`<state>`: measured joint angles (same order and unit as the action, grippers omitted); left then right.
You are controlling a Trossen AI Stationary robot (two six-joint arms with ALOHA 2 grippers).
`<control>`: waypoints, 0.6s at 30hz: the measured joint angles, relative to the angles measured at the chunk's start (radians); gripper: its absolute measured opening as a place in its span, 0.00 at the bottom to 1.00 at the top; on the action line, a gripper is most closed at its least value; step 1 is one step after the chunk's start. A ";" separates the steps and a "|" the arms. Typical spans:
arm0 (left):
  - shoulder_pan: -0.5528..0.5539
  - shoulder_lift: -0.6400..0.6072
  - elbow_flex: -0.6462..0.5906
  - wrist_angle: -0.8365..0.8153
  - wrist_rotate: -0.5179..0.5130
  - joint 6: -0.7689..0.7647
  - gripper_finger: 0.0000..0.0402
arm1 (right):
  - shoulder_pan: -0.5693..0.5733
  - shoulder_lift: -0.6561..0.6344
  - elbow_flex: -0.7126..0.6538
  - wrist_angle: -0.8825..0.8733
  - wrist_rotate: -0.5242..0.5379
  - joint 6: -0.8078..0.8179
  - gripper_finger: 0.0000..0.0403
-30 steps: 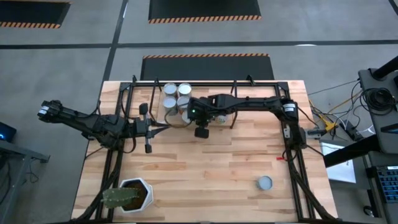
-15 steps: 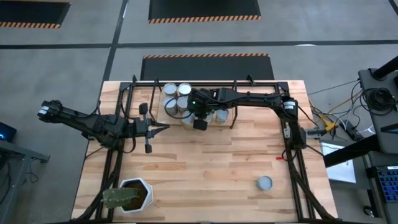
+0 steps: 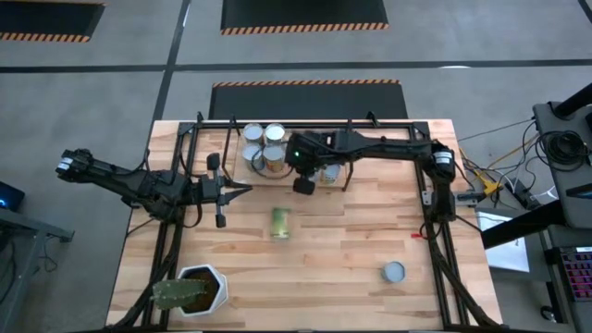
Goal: Pick and place cans onto a shelf
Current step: Put the large canned oranges on the shelf
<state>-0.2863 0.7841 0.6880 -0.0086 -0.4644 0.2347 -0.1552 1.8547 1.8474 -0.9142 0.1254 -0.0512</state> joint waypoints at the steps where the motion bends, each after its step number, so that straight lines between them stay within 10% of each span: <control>1: 0.000 0.000 0.000 0.000 0.000 -0.002 0.00 | 0.016 -0.010 -0.012 0.002 -0.002 0.003 0.03; 18: -0.004 0.099 0.001 0.060 0.003 -0.228 0.00 | 0.331 -0.152 -0.564 0.601 -0.162 -0.153 0.03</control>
<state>-0.2899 0.8836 0.6888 0.0511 -0.4614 0.0068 0.1754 1.7023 1.2836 -0.3128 -0.0361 -0.2041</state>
